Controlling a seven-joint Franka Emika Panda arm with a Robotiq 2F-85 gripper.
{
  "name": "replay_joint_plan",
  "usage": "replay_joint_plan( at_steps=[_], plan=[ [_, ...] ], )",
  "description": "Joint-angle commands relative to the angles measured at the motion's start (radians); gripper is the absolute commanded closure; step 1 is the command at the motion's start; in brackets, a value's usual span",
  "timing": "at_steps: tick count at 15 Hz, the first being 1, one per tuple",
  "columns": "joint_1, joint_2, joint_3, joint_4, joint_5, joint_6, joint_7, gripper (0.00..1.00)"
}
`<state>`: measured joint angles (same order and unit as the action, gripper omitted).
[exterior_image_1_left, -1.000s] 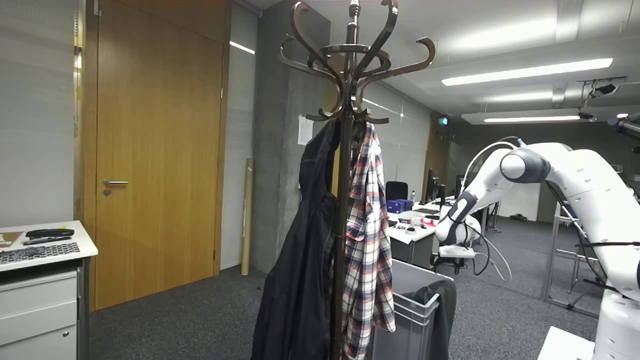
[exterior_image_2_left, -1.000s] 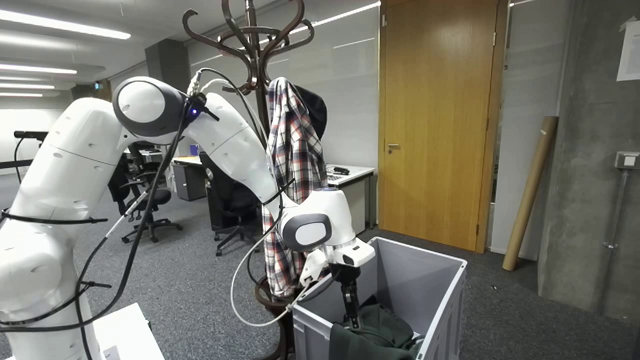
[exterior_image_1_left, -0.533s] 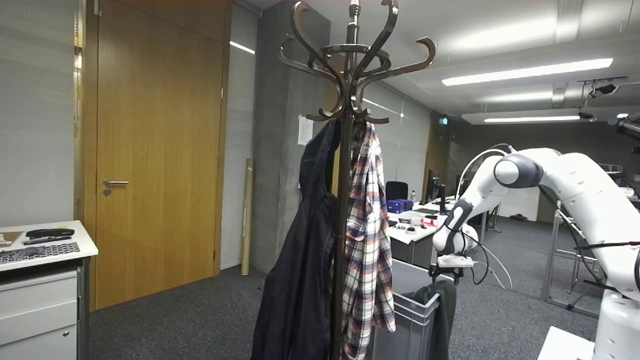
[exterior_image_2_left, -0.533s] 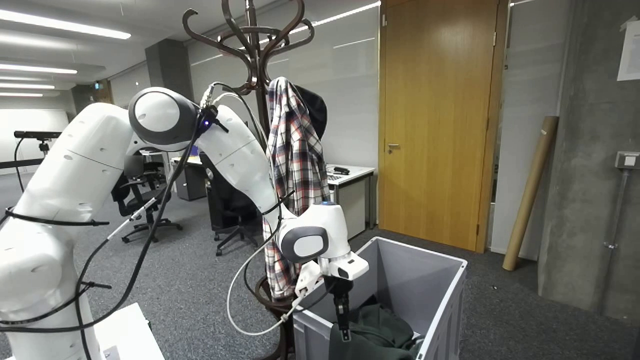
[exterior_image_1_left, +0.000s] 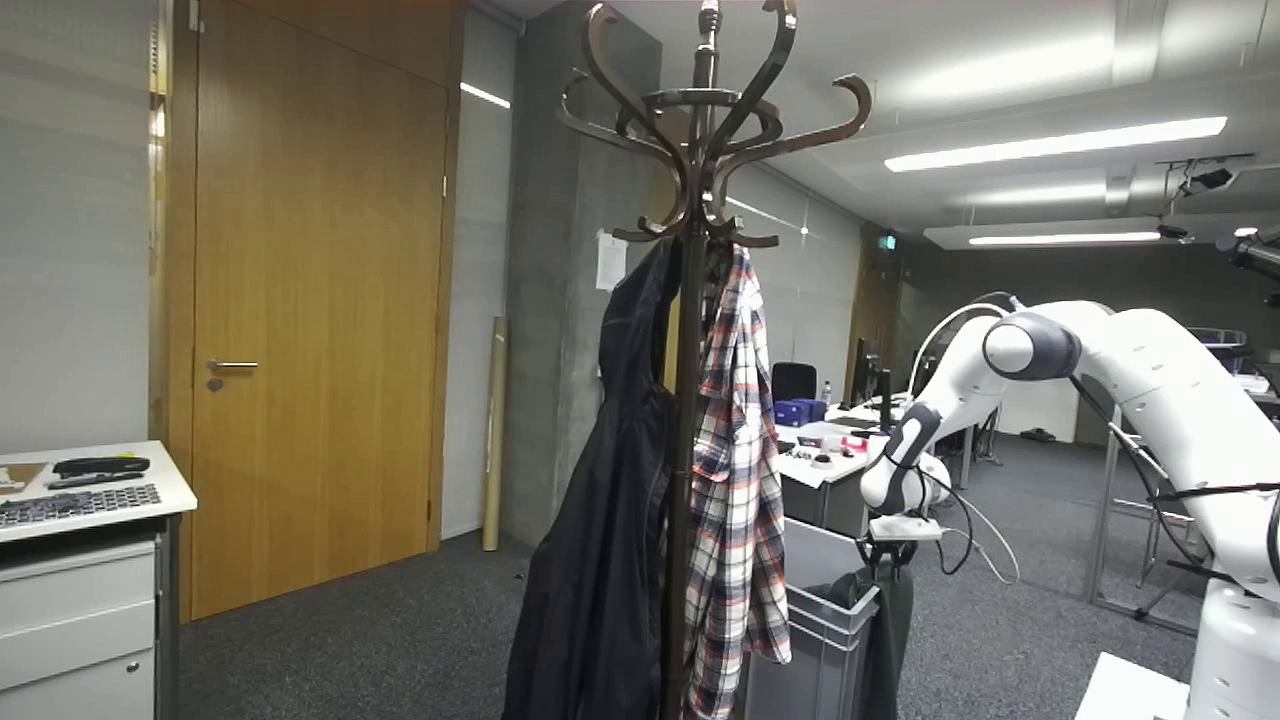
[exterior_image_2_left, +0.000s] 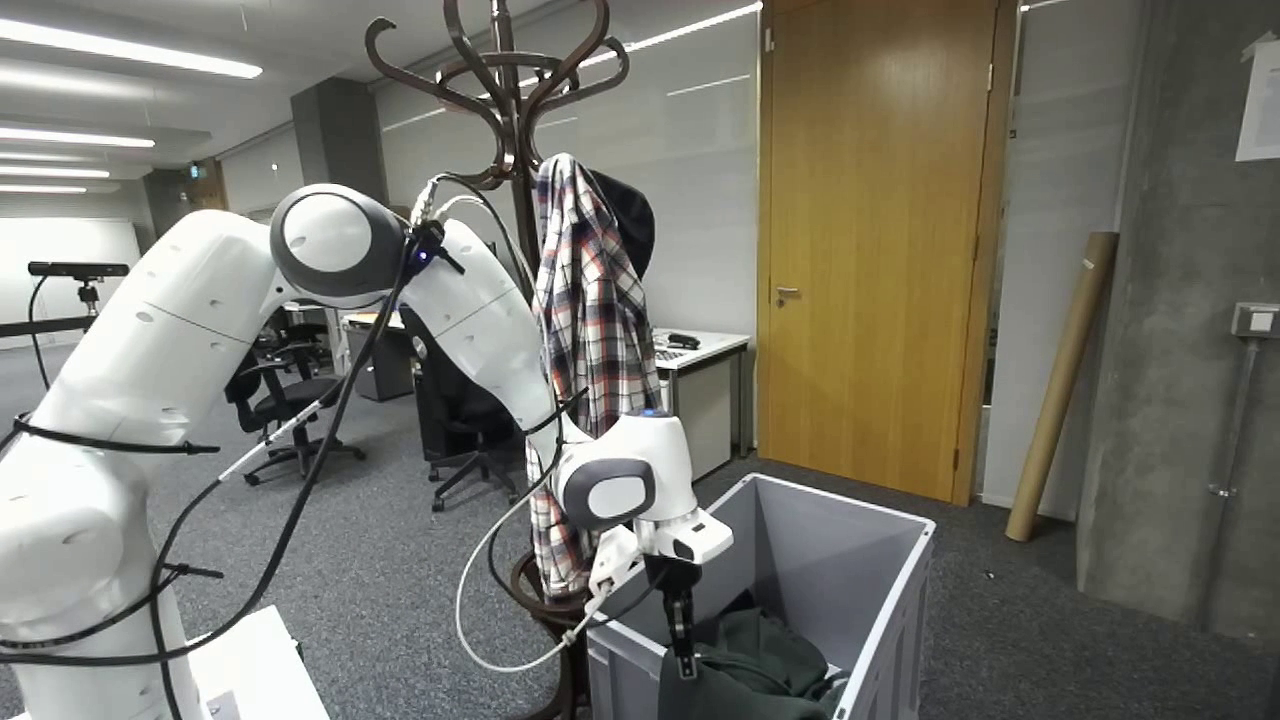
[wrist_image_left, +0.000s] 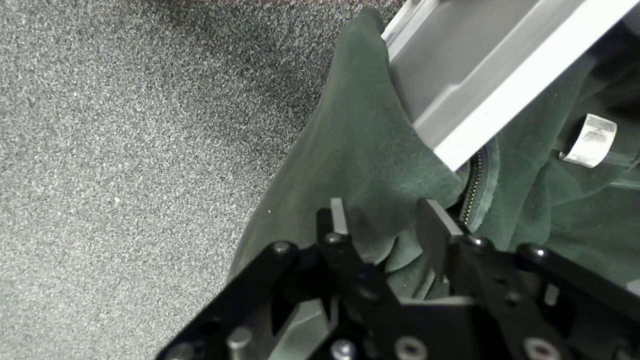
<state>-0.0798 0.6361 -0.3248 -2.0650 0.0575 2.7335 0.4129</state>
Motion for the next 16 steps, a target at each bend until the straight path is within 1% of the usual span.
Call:
replay_joint_plan(
  at_steps=[1, 2, 3, 6, 8, 11, 12, 16],
  plan=[
    [-0.020, 0.008, 0.017, 0.019, 0.011, -0.024, -0.025, 0.87],
    [-0.021, 0.009, 0.020, 0.021, 0.013, -0.025, -0.026, 0.95],
    [-0.022, 0.010, 0.024, 0.023, 0.015, -0.025, -0.027, 0.99],
    [-0.026, 0.010, 0.031, 0.028, 0.019, -0.024, -0.029, 1.00],
    [-0.018, 0.002, 0.021, 0.031, 0.013, -0.026, -0.022, 1.00],
    [0.000, -0.027, -0.007, 0.037, -0.005, -0.025, -0.009, 1.00],
    [0.011, -0.042, -0.025, 0.045, -0.017, -0.022, -0.003, 1.00],
    [0.046, -0.093, -0.090, 0.107, -0.061, -0.007, 0.023, 1.00]
  ],
)
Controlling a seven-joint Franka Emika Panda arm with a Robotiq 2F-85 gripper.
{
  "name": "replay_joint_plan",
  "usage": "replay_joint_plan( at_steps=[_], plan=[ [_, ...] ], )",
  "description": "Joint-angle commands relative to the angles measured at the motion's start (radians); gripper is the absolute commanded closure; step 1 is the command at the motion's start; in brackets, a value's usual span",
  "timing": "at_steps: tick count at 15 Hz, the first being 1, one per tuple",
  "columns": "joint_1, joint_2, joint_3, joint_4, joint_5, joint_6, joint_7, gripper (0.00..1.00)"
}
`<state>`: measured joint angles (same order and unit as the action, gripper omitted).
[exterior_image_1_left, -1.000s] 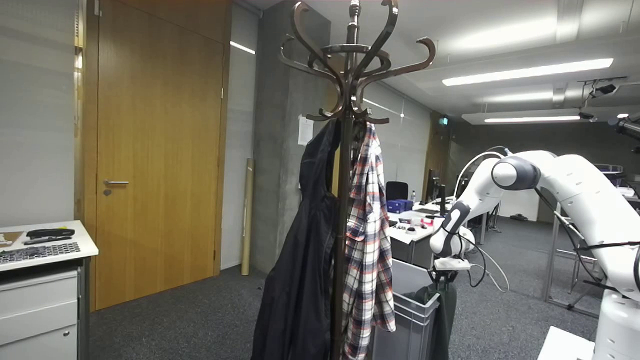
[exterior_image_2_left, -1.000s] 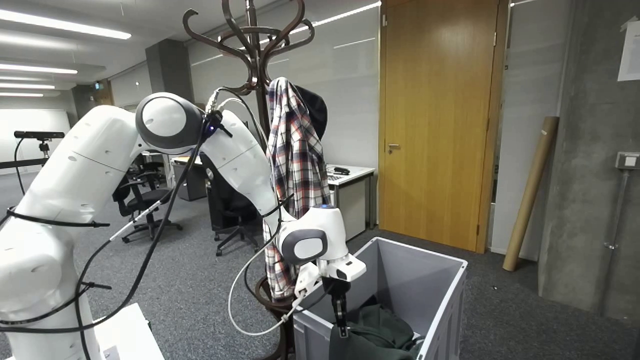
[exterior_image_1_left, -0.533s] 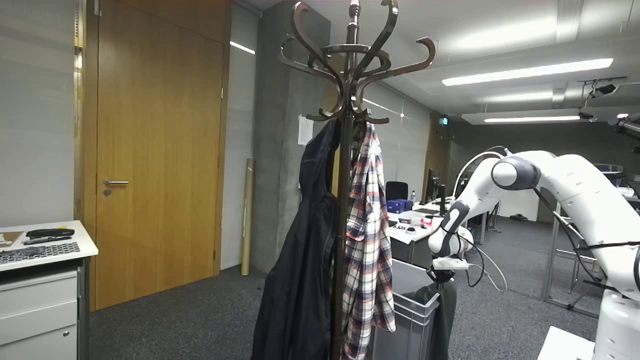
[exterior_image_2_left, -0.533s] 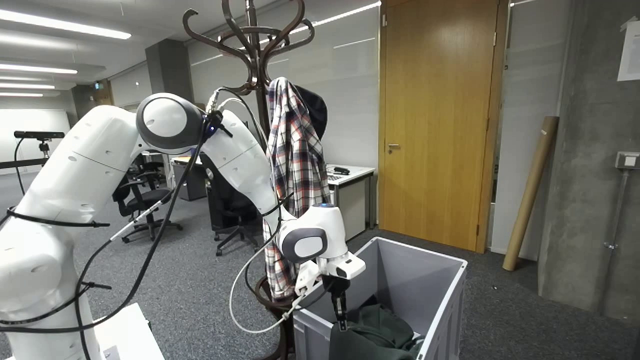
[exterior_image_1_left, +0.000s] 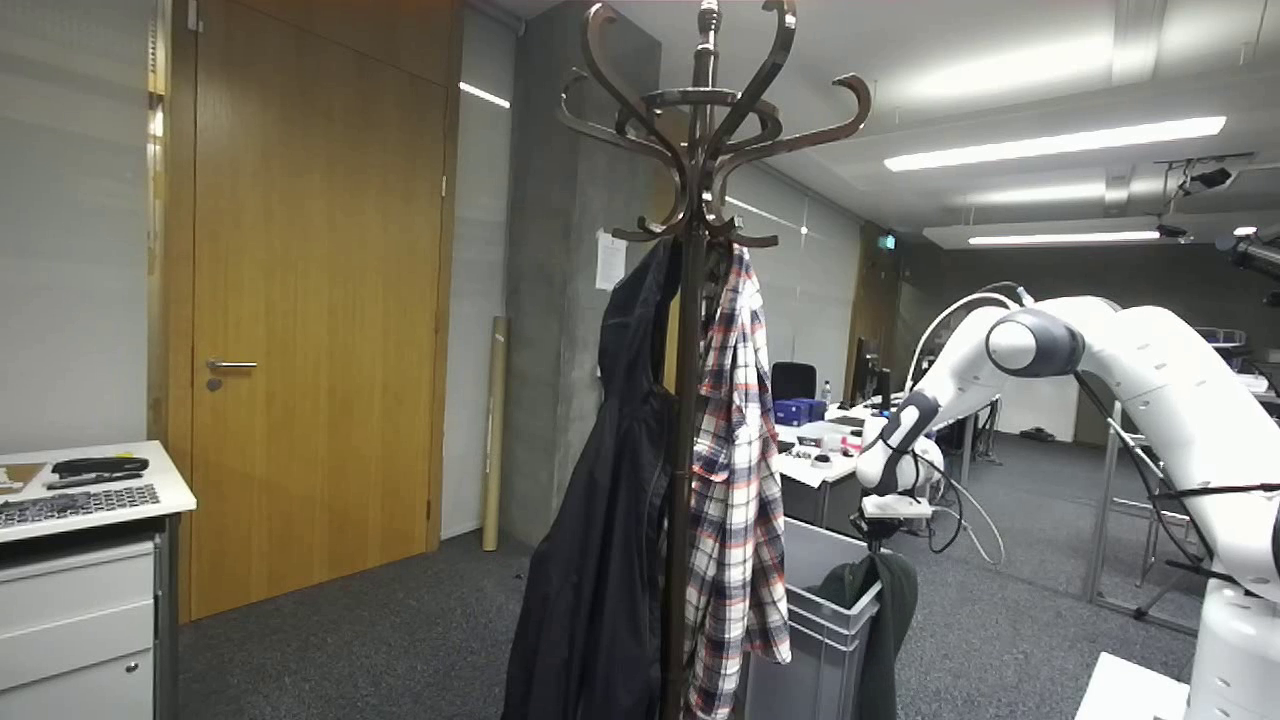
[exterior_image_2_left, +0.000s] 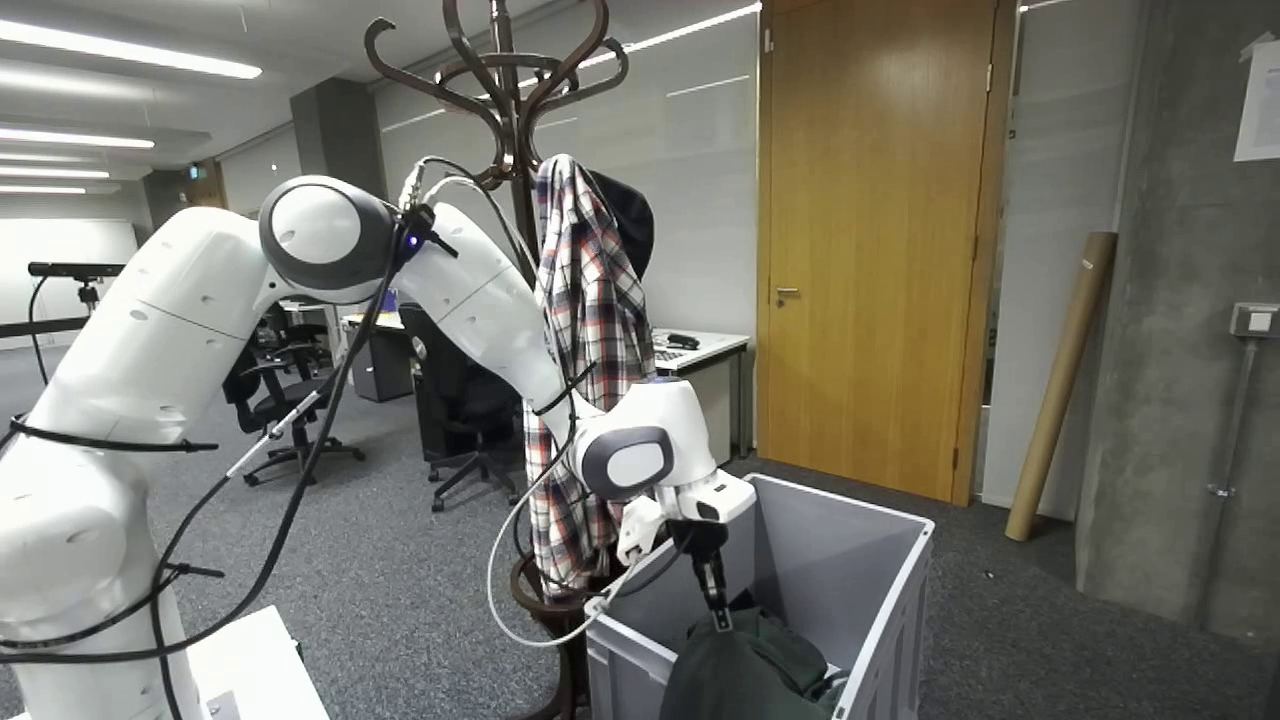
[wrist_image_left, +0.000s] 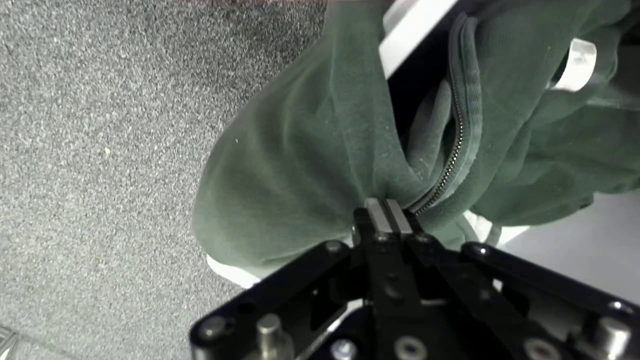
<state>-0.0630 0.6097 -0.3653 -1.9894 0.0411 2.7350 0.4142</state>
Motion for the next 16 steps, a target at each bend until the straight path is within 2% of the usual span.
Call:
replay_joint_plan(
  at_steps=[1, 9, 16],
  plan=[
    [0.031, -0.072, -0.055, 0.062, -0.049, -0.013, 0.027, 1.00],
    [0.081, -0.081, -0.066, 0.291, -0.098, -0.047, 0.112, 1.00],
    [0.113, -0.079, -0.050, 0.482, -0.131, -0.099, 0.187, 1.00]
  ],
)
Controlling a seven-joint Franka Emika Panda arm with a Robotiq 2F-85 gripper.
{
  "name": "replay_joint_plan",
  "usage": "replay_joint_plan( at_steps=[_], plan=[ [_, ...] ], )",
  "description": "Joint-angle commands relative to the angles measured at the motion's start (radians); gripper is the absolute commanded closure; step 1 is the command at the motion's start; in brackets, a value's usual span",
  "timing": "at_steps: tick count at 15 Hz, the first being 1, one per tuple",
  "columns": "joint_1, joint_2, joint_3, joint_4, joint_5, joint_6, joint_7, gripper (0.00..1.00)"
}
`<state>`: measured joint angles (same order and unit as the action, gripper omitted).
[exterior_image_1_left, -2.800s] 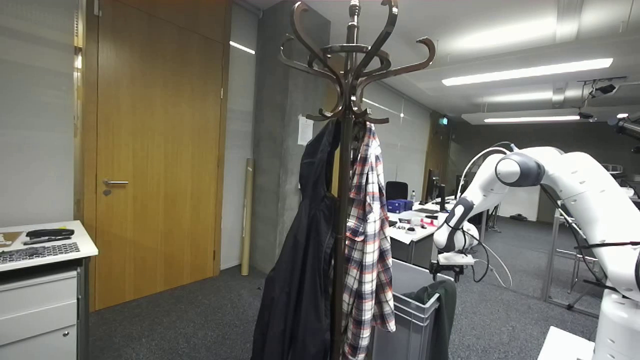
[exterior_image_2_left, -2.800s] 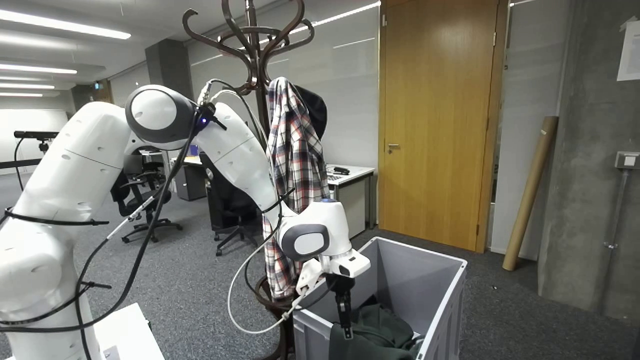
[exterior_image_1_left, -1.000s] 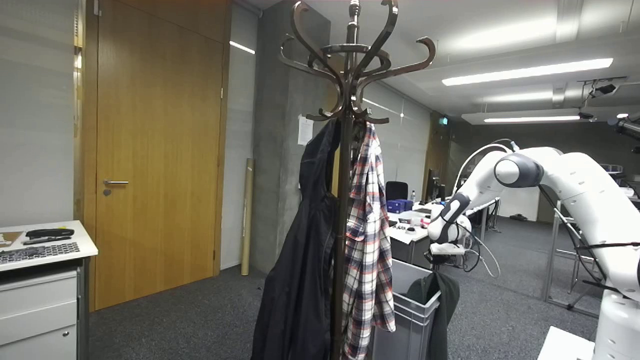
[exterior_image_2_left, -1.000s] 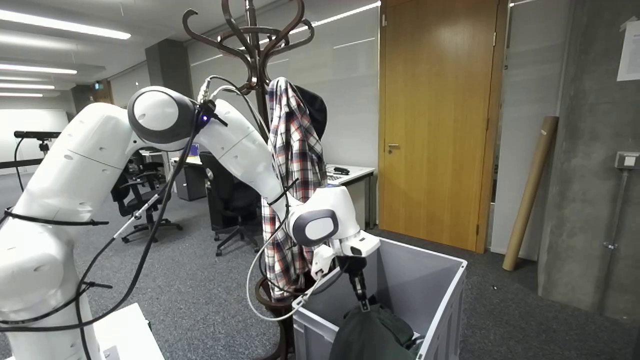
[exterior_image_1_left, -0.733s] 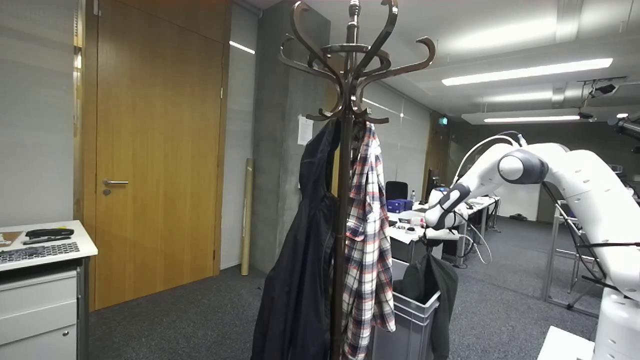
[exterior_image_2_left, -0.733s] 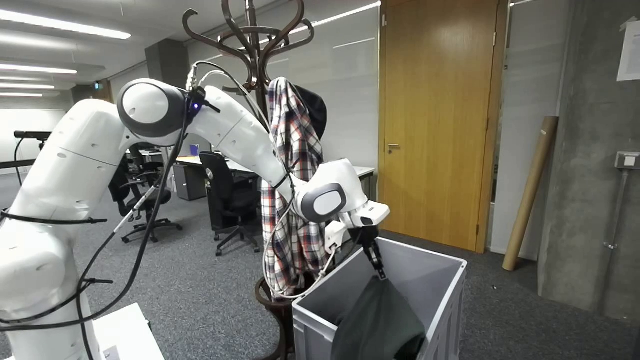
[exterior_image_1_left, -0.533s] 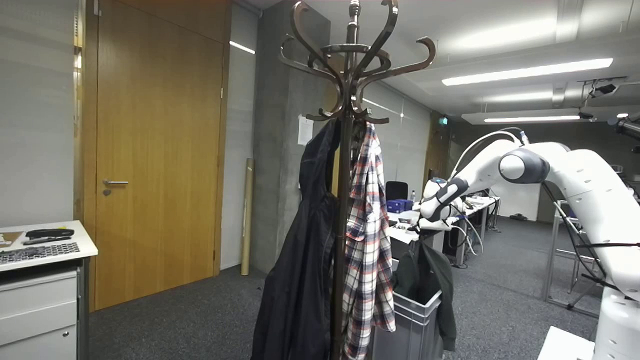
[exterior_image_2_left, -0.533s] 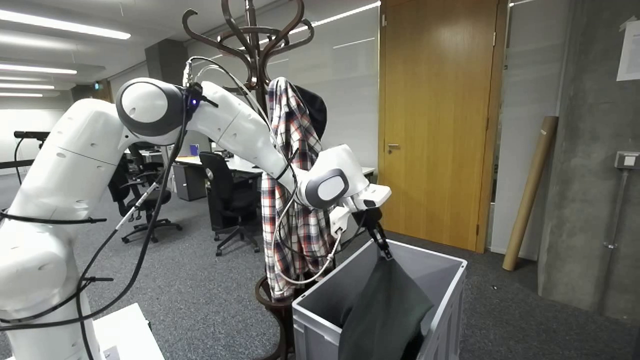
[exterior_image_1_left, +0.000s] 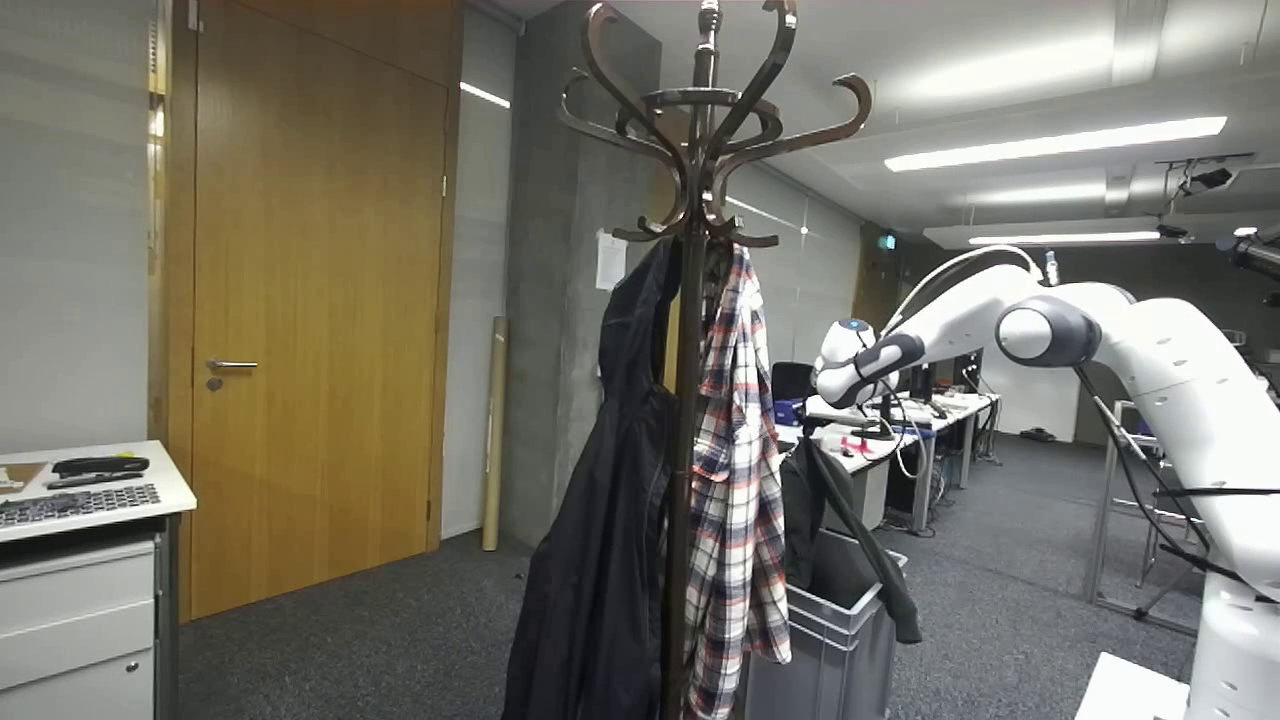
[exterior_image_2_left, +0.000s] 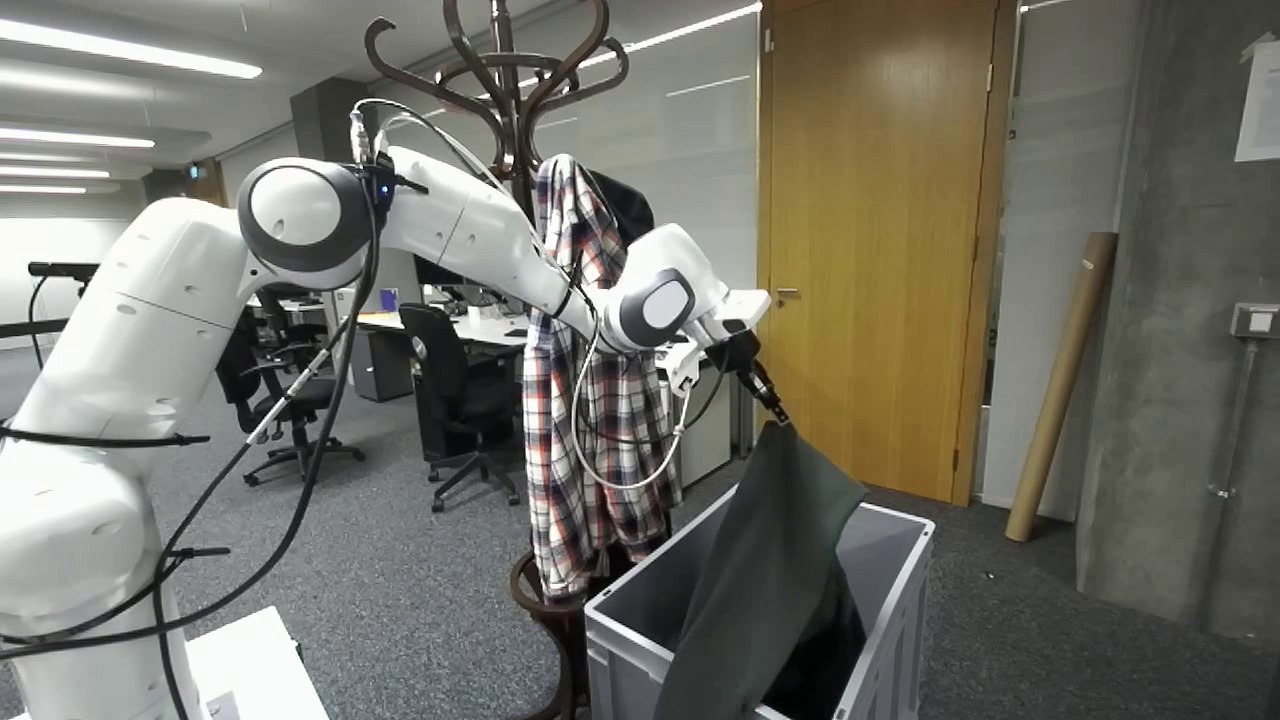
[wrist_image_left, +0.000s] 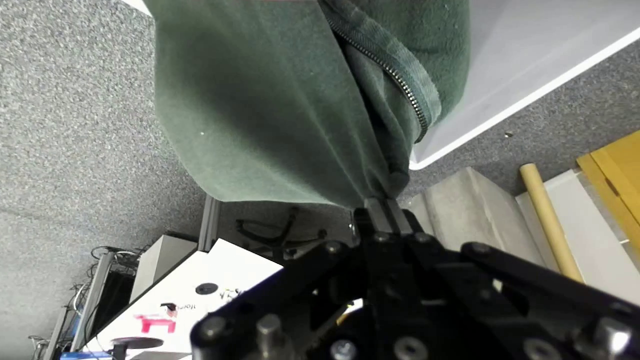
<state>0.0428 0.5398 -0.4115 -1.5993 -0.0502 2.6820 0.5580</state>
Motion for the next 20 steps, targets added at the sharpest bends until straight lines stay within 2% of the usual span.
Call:
replay_joint_plan(
  at_steps=[1, 12, 13, 14, 20],
  plan=[
    [0.007, -0.003, -0.002, 0.123, -0.046, -0.053, 0.047, 1.00],
    [-0.082, 0.085, 0.134, 0.296, 0.016, 0.019, -0.030, 1.00],
    [-0.086, 0.091, 0.140, 0.296, 0.018, 0.021, -0.035, 0.73],
    [-0.089, 0.090, 0.144, 0.280, 0.017, 0.043, -0.043, 0.71],
    [-0.129, 0.000, 0.186, 0.093, 0.021, 0.242, -0.113, 0.27]
  ],
)
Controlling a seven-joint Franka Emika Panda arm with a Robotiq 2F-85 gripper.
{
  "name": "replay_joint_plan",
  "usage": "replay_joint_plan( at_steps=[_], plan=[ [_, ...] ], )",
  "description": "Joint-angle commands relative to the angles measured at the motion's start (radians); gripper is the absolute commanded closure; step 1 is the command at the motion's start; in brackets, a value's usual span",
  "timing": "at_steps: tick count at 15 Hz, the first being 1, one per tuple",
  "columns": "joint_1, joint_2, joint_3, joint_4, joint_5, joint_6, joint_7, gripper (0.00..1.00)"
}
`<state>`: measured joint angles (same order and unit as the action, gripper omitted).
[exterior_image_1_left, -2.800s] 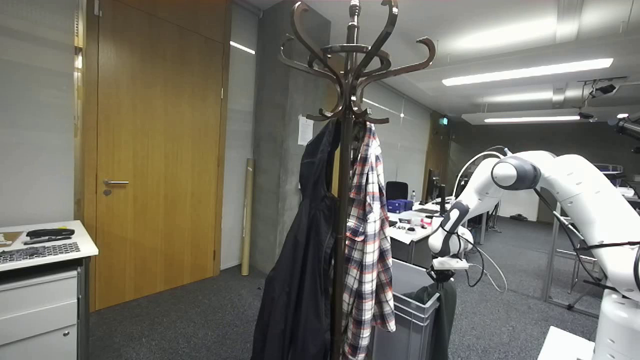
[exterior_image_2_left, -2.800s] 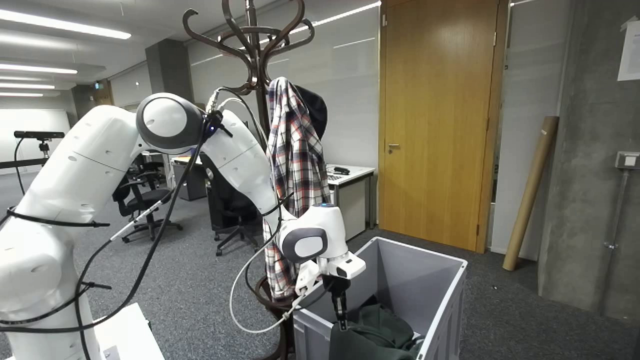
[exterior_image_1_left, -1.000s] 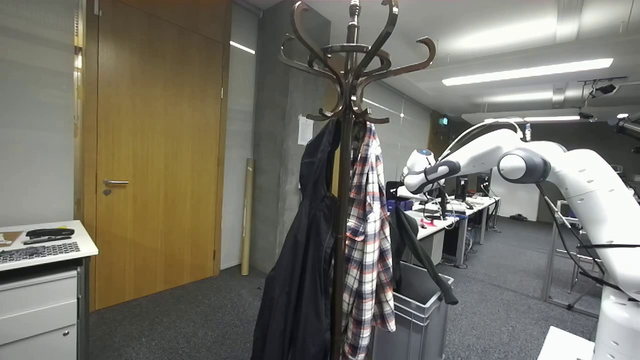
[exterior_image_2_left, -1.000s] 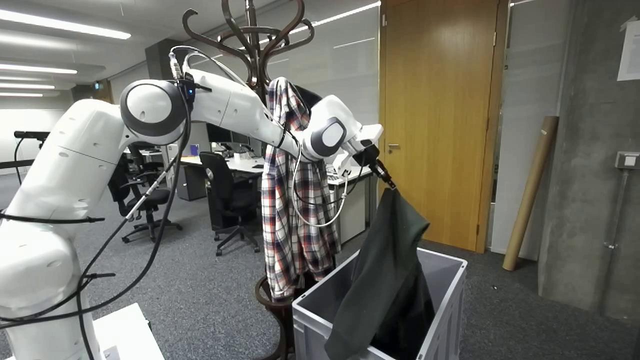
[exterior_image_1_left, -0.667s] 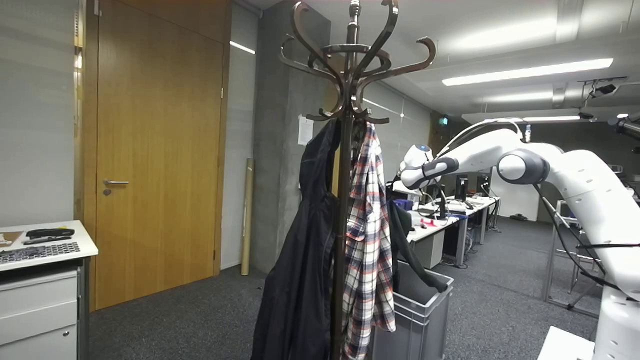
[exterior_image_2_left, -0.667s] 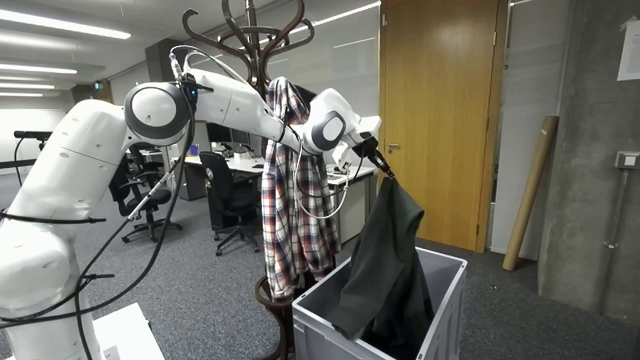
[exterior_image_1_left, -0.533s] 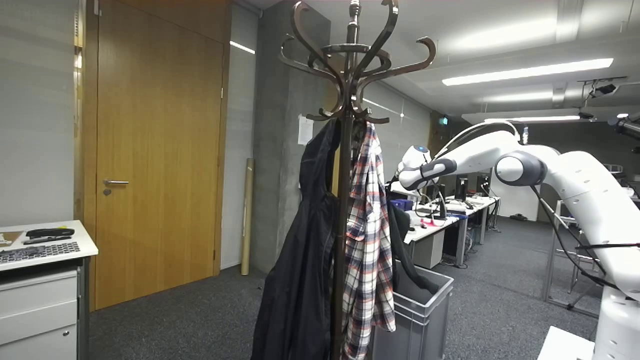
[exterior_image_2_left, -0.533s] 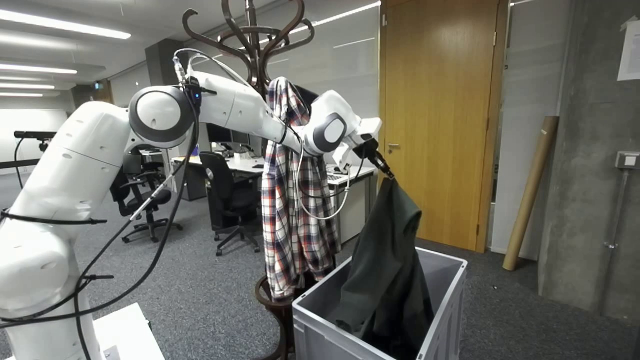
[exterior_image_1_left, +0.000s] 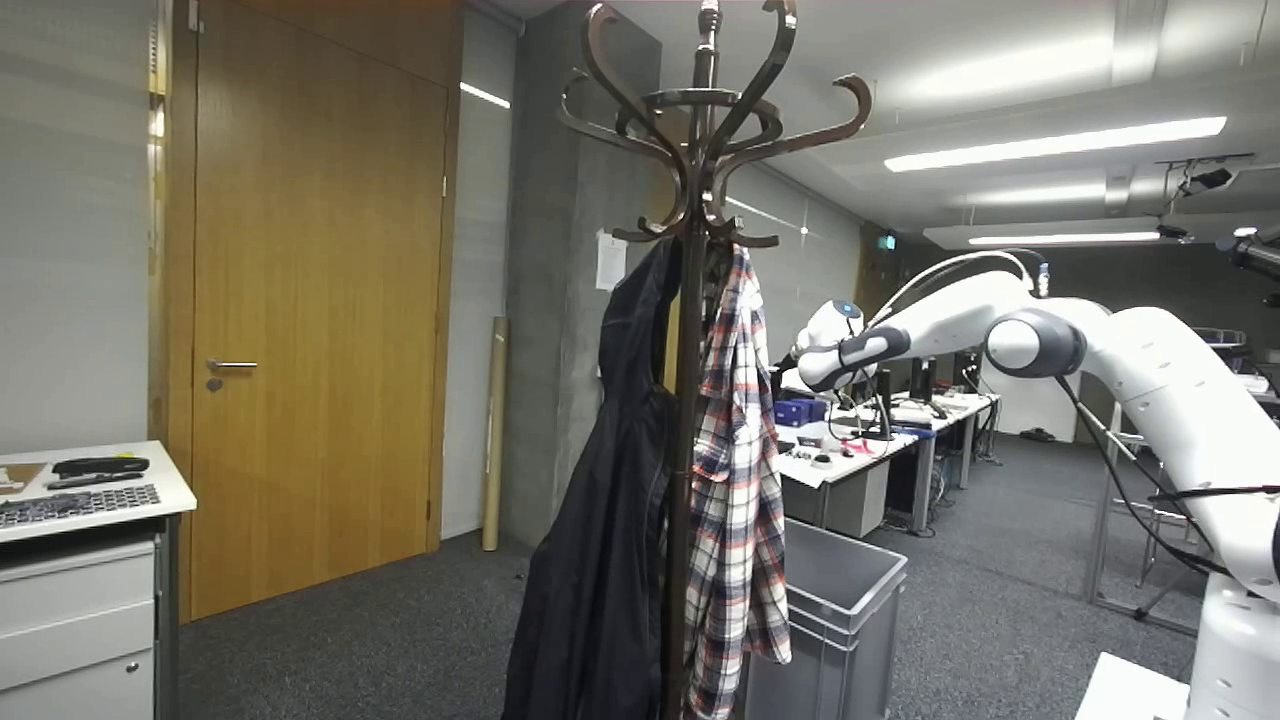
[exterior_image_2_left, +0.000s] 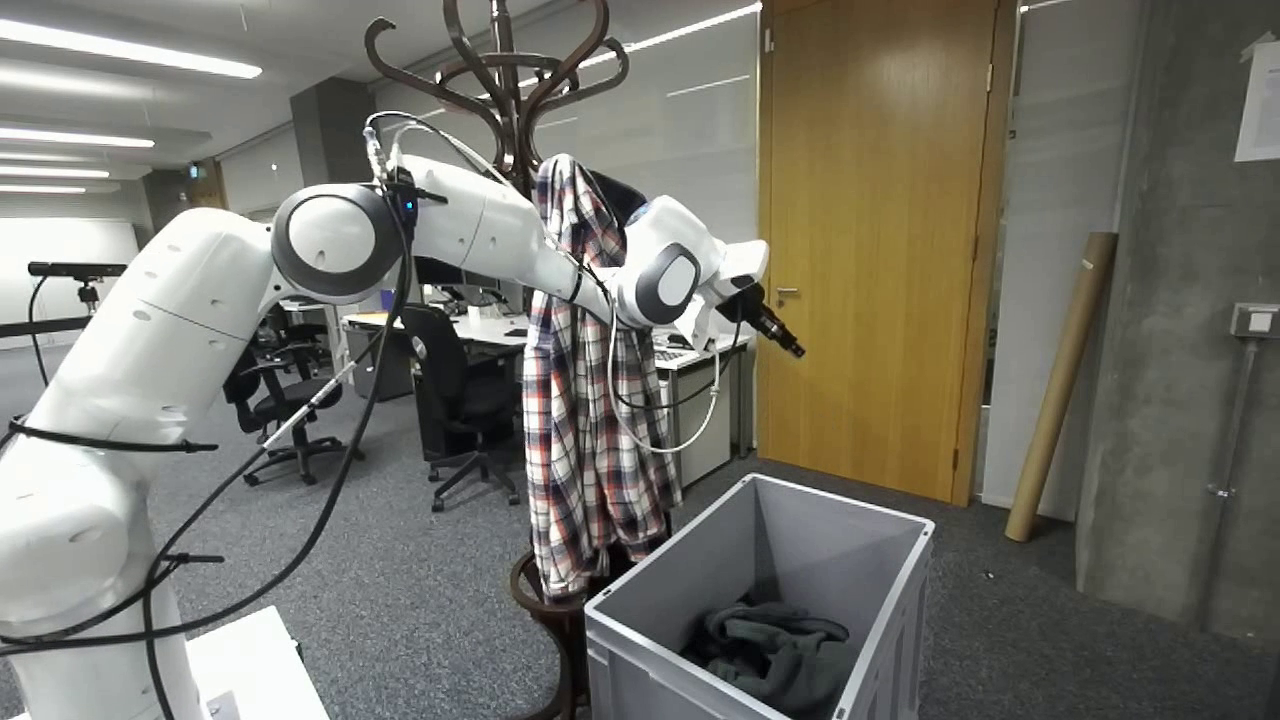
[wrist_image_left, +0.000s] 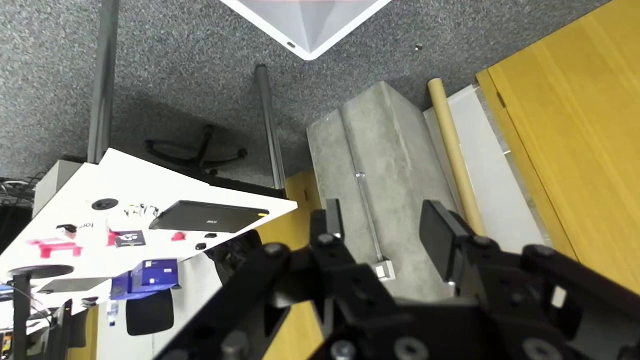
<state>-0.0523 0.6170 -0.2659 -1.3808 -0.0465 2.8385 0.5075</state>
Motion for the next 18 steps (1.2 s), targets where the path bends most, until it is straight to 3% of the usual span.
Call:
replay_joint_plan(
  at_steps=[1, 4, 12, 16, 18],
  plan=[
    [-0.037, -0.097, 0.038, -0.173, 0.007, 0.102, -0.071, 0.19],
    [-0.027, -0.160, -0.006, -0.318, -0.031, 0.090, -0.075, 0.00],
    [0.021, -0.382, -0.160, -0.607, -0.190, 0.033, -0.078, 0.00],
    [0.088, -0.541, -0.267, -0.717, -0.387, -0.026, -0.004, 0.00],
    [0.112, -0.636, -0.289, -0.766, -0.525, -0.096, 0.048, 0.00]
  ],
)
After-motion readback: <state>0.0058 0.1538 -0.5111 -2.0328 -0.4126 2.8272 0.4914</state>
